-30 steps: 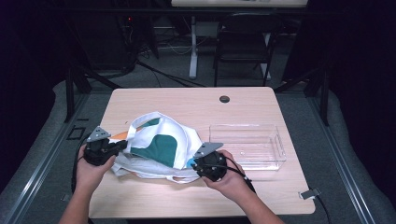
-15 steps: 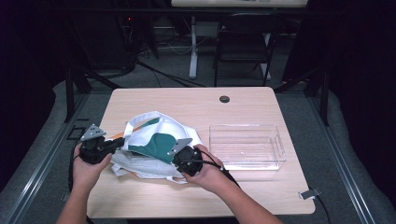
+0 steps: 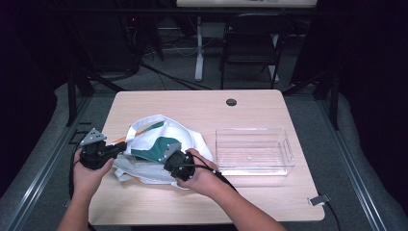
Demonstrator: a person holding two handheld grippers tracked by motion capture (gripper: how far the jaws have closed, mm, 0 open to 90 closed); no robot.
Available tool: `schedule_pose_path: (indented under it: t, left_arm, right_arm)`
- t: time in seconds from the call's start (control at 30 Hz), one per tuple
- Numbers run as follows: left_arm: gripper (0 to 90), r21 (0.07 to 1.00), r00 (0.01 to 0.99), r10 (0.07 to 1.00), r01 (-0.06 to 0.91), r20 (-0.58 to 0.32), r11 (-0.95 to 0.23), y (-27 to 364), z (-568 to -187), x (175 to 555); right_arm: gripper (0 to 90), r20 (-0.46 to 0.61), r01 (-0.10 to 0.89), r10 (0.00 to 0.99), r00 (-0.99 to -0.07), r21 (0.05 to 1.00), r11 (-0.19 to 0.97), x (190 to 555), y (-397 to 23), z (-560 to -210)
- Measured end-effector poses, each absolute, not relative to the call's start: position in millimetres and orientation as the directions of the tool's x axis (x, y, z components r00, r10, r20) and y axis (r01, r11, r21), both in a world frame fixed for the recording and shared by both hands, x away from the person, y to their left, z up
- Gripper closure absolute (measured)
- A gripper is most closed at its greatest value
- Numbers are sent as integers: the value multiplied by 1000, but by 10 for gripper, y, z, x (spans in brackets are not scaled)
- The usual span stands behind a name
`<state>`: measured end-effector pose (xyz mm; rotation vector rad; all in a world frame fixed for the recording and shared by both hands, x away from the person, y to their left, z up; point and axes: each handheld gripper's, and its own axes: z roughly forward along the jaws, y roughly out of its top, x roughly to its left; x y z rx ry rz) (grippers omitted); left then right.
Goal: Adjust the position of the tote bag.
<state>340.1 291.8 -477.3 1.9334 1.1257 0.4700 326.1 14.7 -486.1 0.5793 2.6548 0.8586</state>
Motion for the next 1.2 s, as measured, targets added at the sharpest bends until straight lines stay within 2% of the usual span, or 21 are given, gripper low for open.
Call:
schedule_pose_path:
  t: [0.3, 0.53, 0.9, 1.2]
  left_arm:
    - [885, 804, 530, 844, 537, -87, -254, 2907, -4786, 3405]
    - [885, 802, 533, 842, 537, -83, -261, 2907, -4792, 3402]
    - [885, 801, 535, 841, 538, -84, -262, 2900, -4811, 3395]
    - [883, 799, 537, 839, 540, -85, -265, 2916, -4813, 3386]
  right_arm:
    - [774, -180, 267, 444, -877, 585, 765, 3296, 229, -4918]
    - [776, -210, 260, 445, -870, 573, 777, 3317, 317, -4988]
    - [881, -233, 256, 444, -865, 556, 790, 3315, 347, -4994]
    - [891, -237, 257, 461, -855, 578, 774, 3304, 314, -4911]
